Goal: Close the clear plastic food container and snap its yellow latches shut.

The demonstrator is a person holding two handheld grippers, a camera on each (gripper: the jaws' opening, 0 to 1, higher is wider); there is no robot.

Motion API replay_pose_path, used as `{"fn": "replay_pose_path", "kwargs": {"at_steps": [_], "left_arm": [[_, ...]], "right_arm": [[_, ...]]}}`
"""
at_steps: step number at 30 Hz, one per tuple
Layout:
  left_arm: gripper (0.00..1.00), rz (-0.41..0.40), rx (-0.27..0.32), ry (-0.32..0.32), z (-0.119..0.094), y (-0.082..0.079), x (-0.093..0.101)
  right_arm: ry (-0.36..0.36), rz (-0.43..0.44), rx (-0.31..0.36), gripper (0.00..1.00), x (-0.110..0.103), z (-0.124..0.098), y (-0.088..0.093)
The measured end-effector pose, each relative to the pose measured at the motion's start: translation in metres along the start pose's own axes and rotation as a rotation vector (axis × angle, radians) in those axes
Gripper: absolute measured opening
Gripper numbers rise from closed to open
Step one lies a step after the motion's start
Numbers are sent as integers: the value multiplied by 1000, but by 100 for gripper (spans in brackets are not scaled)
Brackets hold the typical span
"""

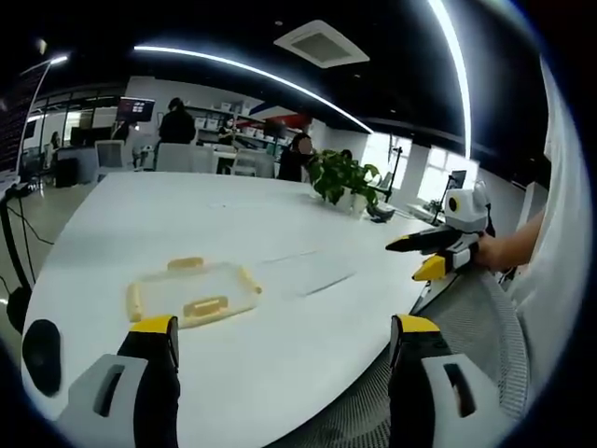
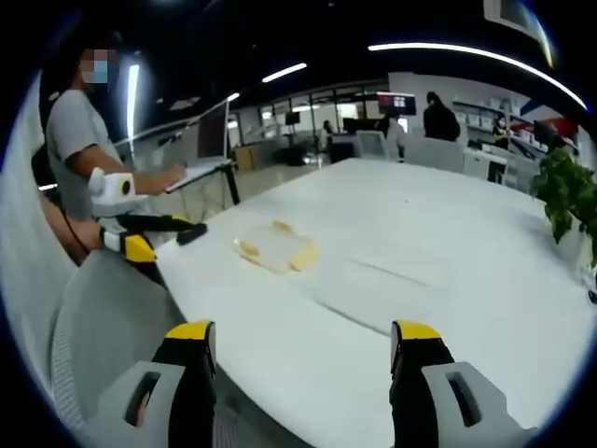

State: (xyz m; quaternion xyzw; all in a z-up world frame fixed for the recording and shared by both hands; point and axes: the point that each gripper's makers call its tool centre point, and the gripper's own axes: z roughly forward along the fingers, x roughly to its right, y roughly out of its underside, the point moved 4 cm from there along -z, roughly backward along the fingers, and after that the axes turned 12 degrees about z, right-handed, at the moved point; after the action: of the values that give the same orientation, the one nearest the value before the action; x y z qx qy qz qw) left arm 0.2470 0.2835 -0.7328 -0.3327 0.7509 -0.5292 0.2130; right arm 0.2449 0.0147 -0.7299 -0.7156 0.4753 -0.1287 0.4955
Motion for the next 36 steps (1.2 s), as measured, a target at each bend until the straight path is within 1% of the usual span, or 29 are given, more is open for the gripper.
{"fn": "replay_pose_path", "kwargs": {"at_steps": [8, 17, 23, 28, 31, 36], "left_arm": [[95, 0, 3, 3, -1, -2, -3], [94, 0, 4, -6, -4, -3, -14], [92, 10, -11, -11, -6, -1, -25], [90, 6, -27, 1, -6, 2, -31], [89, 20, -43, 9, -5, 4, -35], [87, 37, -56, 24, -5, 4, -39]], "right_arm": [[-3, -18, -16, 77, -1, 2, 0], [-7, -40, -19, 76, -1, 7, -10], [-29, -78, -52, 74, -5, 17, -12], [-47, -97, -72, 74, -9, 24, -13], [-58, -113, -84, 73, -12, 30, -15], [-75, -136, -103, 73, -16, 38, -17]]}}
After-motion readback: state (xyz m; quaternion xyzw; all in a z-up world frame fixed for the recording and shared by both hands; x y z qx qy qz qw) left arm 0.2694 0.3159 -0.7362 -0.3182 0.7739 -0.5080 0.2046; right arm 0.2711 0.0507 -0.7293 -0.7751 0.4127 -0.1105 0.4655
